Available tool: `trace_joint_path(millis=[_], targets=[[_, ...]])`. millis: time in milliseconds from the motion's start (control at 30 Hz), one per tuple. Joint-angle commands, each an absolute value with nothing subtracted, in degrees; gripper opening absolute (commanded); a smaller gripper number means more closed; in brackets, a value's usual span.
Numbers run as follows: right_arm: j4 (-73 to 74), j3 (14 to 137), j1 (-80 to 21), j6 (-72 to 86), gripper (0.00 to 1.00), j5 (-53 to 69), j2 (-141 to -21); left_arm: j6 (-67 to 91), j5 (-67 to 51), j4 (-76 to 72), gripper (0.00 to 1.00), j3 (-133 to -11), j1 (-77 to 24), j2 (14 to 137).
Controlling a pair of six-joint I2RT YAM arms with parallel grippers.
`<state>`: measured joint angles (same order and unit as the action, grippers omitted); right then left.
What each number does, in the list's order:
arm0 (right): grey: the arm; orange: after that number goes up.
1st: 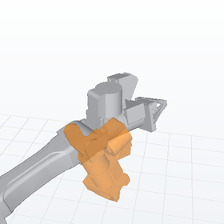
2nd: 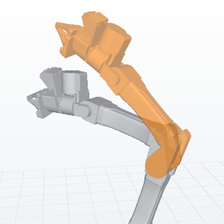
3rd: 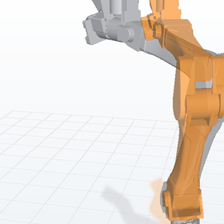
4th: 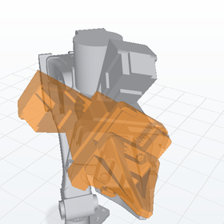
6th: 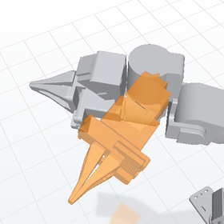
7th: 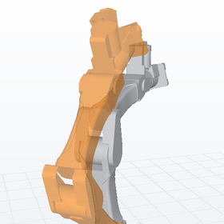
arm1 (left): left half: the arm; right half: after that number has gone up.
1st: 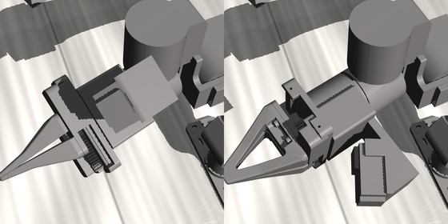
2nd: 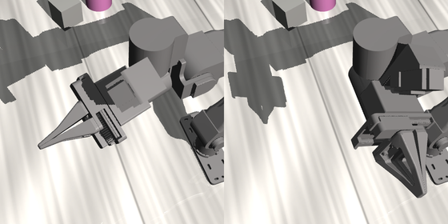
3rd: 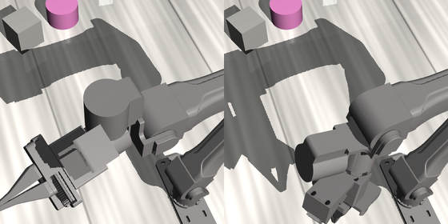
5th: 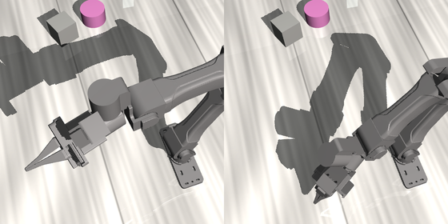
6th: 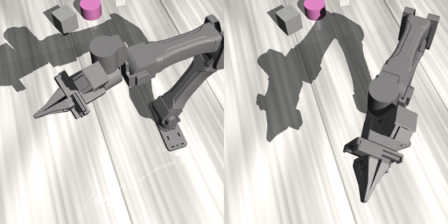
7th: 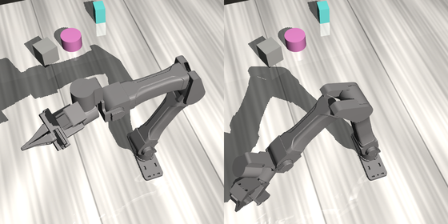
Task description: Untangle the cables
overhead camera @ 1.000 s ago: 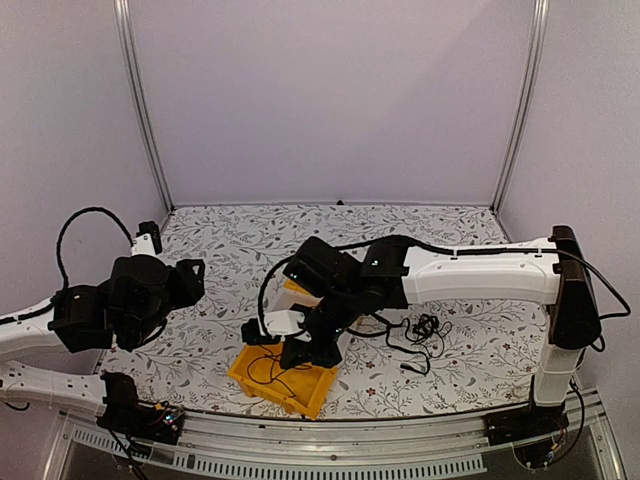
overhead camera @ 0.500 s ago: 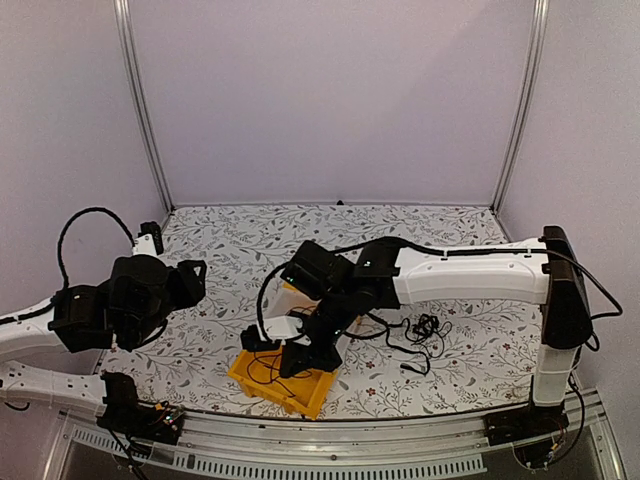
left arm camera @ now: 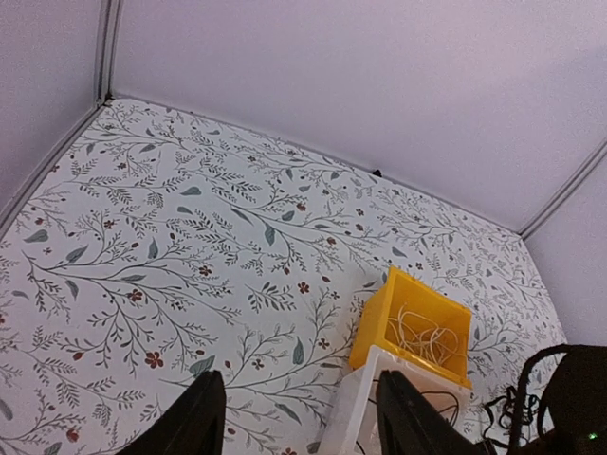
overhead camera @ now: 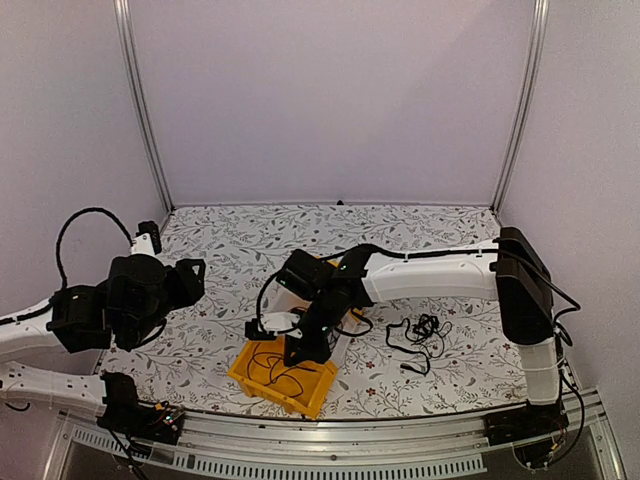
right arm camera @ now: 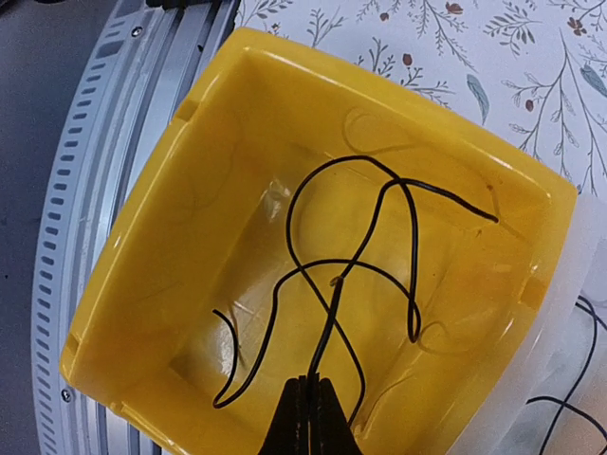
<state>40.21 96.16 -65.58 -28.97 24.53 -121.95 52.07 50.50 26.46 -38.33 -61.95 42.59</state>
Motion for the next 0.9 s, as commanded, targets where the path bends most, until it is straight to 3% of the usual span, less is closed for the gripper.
trace_joint_path(millis=[0, 267, 567, 700, 867], targets=[[40.9, 100.3, -66.6, -29.7, 0.0, 18.7, -125.5, 50.4, 51.7, 24.9, 0.58, -39.4, -61.4, 44.6], [47.6, 102.5, -67.6, -32.0, 0.15, 17.1, -119.8, 44.7, 51.6, 21.5, 0.59, -42.1, -60.8, 48.0], [54.9, 97.2, -64.7, -35.4, 0.41, 18.4, -106.3, 32.3, 45.6, 15.7, 0.61, -48.9, -58.0, 54.7], [55.6, 92.1, -60.3, -37.6, 0.45, 20.1, -99.3, 27.0, 43.0, 14.8, 0.61, -53.4, -57.3, 59.5], [53.2, 82.0, -48.2, -36.6, 0.42, 21.6, -91.4, 22.6, 38.4, 11.9, 0.62, -58.6, -56.9, 65.8]])
